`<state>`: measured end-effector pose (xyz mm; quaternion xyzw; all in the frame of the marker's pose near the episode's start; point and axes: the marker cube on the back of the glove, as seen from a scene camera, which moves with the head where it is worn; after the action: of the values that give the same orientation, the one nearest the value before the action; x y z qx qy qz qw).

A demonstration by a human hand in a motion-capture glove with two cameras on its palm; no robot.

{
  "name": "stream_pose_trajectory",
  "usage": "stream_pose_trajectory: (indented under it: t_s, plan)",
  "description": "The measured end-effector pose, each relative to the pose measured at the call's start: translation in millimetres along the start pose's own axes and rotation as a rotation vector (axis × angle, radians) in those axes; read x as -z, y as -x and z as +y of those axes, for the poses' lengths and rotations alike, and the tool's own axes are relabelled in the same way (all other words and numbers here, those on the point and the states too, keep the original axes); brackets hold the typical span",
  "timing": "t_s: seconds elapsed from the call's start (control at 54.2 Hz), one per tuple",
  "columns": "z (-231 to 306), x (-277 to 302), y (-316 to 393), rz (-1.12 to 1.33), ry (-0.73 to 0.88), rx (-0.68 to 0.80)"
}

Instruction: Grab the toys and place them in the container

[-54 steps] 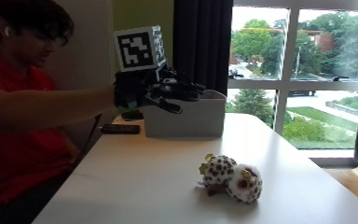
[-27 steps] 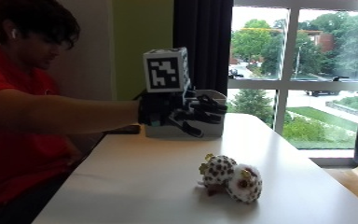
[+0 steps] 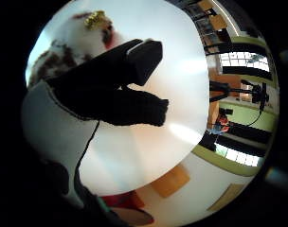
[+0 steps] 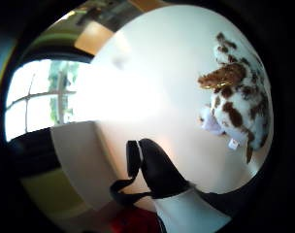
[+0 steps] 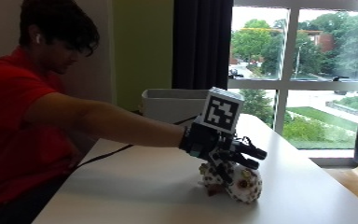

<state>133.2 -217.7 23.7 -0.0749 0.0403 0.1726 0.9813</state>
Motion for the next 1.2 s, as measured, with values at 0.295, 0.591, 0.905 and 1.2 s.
stream_pose_trajectory:
  t_s: [0.295,0.591,0.905,1.2]
  plan:
    - [-10,-19,-23,0.290,0.185,-0.073]
    - [-10,-34,-48,0.003,-0.146,-0.120]
    - [13,-18,-41,0.016,-0.242,-0.053]
    - [73,73,12,-0.140,-0.379,0.146]
